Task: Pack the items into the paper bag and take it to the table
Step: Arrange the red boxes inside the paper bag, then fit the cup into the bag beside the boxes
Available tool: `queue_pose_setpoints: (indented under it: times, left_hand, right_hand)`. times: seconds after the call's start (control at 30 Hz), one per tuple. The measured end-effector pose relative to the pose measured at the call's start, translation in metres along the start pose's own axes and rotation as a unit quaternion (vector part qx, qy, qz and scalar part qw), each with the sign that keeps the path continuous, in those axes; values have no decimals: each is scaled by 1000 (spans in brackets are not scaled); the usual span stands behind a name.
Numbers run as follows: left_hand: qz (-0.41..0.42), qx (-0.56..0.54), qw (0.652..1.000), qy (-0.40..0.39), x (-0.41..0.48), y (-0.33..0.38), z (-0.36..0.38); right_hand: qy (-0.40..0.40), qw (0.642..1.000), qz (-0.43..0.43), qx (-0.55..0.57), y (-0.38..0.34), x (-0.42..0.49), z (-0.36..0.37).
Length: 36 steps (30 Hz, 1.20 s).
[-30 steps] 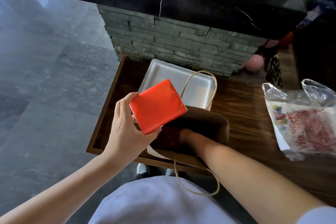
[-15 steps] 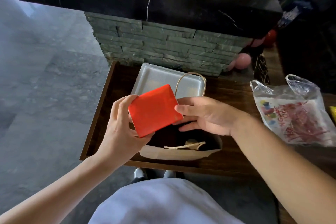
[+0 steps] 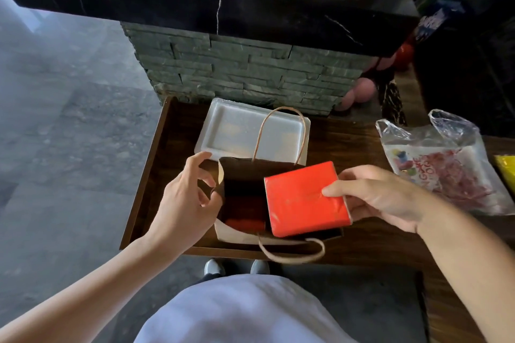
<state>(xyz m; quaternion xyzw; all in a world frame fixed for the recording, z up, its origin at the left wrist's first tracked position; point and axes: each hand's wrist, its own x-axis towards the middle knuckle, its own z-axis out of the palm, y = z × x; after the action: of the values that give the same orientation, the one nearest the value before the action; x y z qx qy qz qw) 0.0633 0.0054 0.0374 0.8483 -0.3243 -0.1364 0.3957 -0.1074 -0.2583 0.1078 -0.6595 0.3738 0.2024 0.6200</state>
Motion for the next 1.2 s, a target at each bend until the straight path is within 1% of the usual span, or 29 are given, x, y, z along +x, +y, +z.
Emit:
queue_pose_setpoints:
  times: [0.07, 0.13, 0.17, 0.23, 0.27, 0.3, 0.33, 0.4, 0.47, 0.5, 0.6, 0.67, 0.73, 0.77, 0.83, 0.87, 0.93, 1.0, 1.07, 1.1, 1.2]
  left_hand:
    - [-5, -7, 1000, -8, -1, 1, 2]
    - [1, -7, 1000, -15, -3, 2, 4]
    - [0, -8, 1000, -14, -4, 2, 5]
    - [-14, -12, 1000, -9, -5, 2, 5]
    - [-23, -18, 1000, -7, -5, 1, 5]
    - [-33, -27, 999, -6, -5, 0, 5]
    - [-45, -37, 998, -6, -5, -2, 5]
    - [-71, -51, 996, -6, -7, -6, 4]
    - [-84, -58, 995, -2, -9, -10, 3]
    - [-84, -61, 995, -2, -11, -13, 1]
    - [-84, -62, 995, -6, -14, -18, -3]
    - [-90, -67, 994, -7, -16, -19, -5]
    - [-90, -71, 993, -9, -17, -19, -5]
    - [-86, -71, 994, -10, -18, -18, -6]
    - [-71, -69, 995, -11, -18, -14, -6]
    - [-65, -70, 995, -11, -18, -12, -6]
    - [-57, -71, 996, -12, -20, -8, -6]
    - [-43, -64, 997, -13, -21, -6, -6]
    - [-29, -54, 998, -10, -22, -4, -7]
    - [-24, -50, 998, -9, -23, -4, -8]
    - [-16, -50, 999, -6, -25, -1, -9]
  right_hand:
    - [33, 998, 7, -48, -7, 0, 16]
    - [91, 983, -8, -158, -18, -1, 34]
    - [126, 960, -25, -250, -25, -2, 41]
    - [188, 875, -105, -433, -38, -5, 58]
    - [201, 845, -148, -473, -42, -5, 67]
    - [197, 832, -176, -487, -44, -5, 75]
    - [183, 830, -182, -494, -45, -2, 80]
    - [144, 836, -165, -503, -41, 14, 88]
    - [98, 840, -122, -519, -40, 31, 92]
    - [80, 851, -86, -512, -41, 41, 93]
    - [32, 899, 27, -436, -40, 73, 98]
    - [14, 922, 73, -380, -34, 92, 102]
    - [-17, 945, 133, -297, -24, 110, 107]
    - [-44, 951, 173, -253, -19, 117, 109]
    - [-84, 948, 235, -199, -8, 129, 112]
    - [-97, 945, 245, -192, -4, 134, 113]
    - [-107, 946, 230, -203, 1, 140, 116]
    - [-91, 950, 207, -213, 5, 143, 120]
    - [-83, 949, 214, -214, 9, 142, 124]
    - [-81, 952, 214, -204, 13, 143, 125]
    - [-61, 967, 213, -124, 22, 143, 127]
